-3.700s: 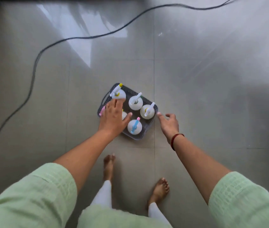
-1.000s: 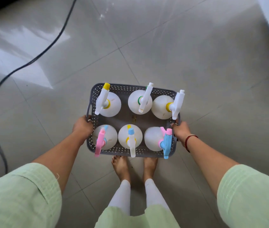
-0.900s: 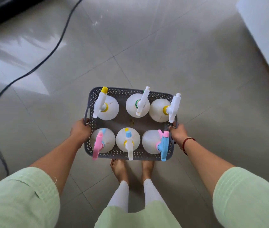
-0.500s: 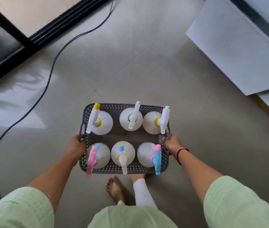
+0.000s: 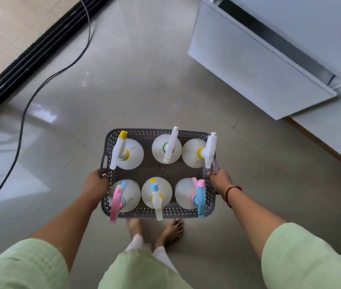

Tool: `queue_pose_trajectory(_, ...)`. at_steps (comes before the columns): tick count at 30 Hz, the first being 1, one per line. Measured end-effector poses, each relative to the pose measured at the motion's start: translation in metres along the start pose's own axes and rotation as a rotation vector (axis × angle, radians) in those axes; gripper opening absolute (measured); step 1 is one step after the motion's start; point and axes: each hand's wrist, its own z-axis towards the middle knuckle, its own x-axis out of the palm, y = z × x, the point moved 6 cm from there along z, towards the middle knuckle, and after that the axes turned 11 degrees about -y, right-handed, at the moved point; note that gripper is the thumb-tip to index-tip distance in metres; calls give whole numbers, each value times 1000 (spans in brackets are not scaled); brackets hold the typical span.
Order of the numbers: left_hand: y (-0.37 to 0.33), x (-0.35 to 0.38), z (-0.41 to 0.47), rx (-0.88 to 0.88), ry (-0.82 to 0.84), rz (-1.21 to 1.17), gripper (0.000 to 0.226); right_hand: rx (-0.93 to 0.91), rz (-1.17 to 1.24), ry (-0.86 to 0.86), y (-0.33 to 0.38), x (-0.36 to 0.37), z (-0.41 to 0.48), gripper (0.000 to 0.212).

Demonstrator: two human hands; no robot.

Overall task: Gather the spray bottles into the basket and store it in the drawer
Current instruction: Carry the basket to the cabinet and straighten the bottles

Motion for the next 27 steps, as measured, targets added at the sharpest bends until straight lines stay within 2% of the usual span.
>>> queue_pose_trajectory(9,-104,49,34,129,82,127,33,152,101,-78,-17,-45,47,25)
queue_pose_trajectory(18,-215,91,55,276,188,224,37,328,244,-145,-23,-83,78,30)
queue_pose_trajectory(27,-262,167,64,304,207,290,38,411,323,-180,-53,-107,131,22)
